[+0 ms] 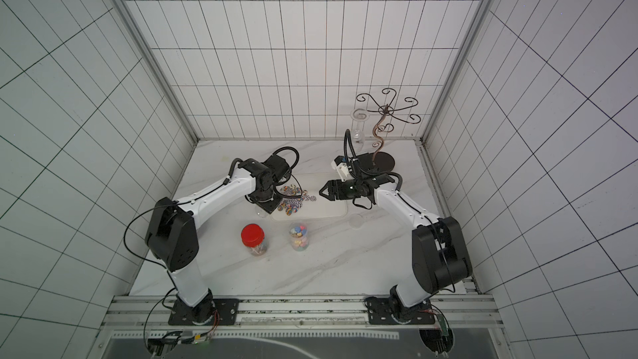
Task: Pour the candies out of the jar
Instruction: 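Pour the candies out of the jar onto the tray, then place the jar at the center of the board.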
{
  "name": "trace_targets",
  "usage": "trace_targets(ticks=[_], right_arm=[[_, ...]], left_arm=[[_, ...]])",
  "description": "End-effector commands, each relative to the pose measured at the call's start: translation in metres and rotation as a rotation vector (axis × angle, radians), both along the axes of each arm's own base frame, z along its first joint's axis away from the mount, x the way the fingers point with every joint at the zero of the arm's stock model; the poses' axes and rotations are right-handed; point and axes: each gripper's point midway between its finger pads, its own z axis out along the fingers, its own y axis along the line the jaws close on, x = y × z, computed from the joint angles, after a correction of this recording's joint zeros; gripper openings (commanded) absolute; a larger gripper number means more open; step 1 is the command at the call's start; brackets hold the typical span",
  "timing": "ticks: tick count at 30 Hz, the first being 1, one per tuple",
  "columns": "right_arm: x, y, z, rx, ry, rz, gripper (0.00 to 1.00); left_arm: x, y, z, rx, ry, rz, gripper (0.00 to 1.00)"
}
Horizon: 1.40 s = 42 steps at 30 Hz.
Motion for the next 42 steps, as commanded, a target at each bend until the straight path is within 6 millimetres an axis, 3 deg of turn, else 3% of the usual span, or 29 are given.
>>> trace_targets(ticks=[1,8,12,17,23,33,42], right_arm=[[-0.006,0.007,-0.004,0.014,0.01,0.045,0.67],[-0.009,0.016,0.016,0.075,-0.032,0.098,0.65],[-0.012,0.025,0.048,0.152,-0.125,0.151,0.63],[-0.023,0.031,0.086,0.193,-0.237,0.209,0.62],[-0.036,0.032,0.113,0.211,-0.297,0.242,0.61],[-0.047,0.025,0.124,0.176,-0.274,0.24,0.6],[-0.046,0.022,0.144,0.129,-0.298,0.252,0.53]], left_arm=[[0.004,-0.023,0.03,-0.087,-0.075,-0.065,0.39],[-0.001,-0.047,0.062,-0.3,-0.219,-0.213,0.4],[-0.011,-0.057,0.085,-0.426,-0.307,-0.309,0.4],[-0.023,-0.059,0.087,-0.484,-0.329,-0.376,0.4],[-0.026,-0.07,0.095,-0.577,-0.378,-0.443,0.4],[-0.016,-0.096,0.12,-0.733,-0.539,-0.572,0.4],[-0.03,-0.11,0.129,-0.834,-0.51,-0.668,0.4]])
